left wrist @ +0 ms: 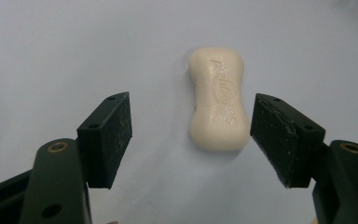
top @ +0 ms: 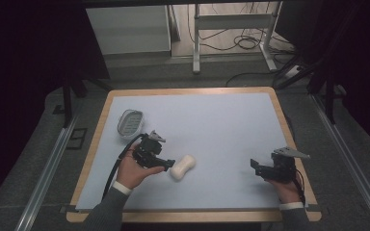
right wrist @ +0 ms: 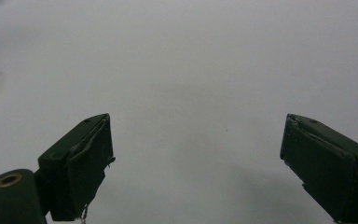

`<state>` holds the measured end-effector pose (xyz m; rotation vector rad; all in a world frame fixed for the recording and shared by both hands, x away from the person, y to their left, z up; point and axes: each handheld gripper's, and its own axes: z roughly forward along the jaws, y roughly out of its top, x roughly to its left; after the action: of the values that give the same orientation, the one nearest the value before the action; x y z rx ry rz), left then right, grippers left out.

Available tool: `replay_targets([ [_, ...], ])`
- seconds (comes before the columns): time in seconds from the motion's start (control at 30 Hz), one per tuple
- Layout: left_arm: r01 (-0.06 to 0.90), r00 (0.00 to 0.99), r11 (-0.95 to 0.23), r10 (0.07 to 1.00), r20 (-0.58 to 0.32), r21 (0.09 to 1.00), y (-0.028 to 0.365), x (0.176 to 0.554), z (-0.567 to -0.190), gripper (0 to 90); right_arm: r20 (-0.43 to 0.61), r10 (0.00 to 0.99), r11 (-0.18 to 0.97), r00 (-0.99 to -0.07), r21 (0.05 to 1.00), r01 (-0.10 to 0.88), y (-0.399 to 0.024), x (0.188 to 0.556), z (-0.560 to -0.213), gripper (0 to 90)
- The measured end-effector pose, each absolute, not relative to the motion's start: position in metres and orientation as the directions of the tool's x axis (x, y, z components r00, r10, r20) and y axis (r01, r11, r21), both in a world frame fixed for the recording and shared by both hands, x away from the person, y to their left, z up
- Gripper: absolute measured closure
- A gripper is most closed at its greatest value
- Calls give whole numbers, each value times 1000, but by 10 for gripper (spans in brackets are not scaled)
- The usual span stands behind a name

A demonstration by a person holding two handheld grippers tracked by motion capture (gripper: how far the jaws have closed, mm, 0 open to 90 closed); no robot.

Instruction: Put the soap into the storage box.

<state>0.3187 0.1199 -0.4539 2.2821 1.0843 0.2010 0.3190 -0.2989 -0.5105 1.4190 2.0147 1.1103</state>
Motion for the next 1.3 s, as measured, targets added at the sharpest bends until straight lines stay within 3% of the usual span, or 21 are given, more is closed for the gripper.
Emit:
replay_targets([
  [0.2,666,655,-503,748,-109,550,105,326,-460,331,89,922,155,-377,807,569,-299,319,-511,89],
  [1.0,688,682,-597,726,-88,412,62,343,-494,310,78,927,164,-368,798,581,-300,321,-514,89],
  [1.3,698,679,-605,730,-85,382,56,343,-501,376,66,930,171,-363,793,585,-299,321,-516,89],
])
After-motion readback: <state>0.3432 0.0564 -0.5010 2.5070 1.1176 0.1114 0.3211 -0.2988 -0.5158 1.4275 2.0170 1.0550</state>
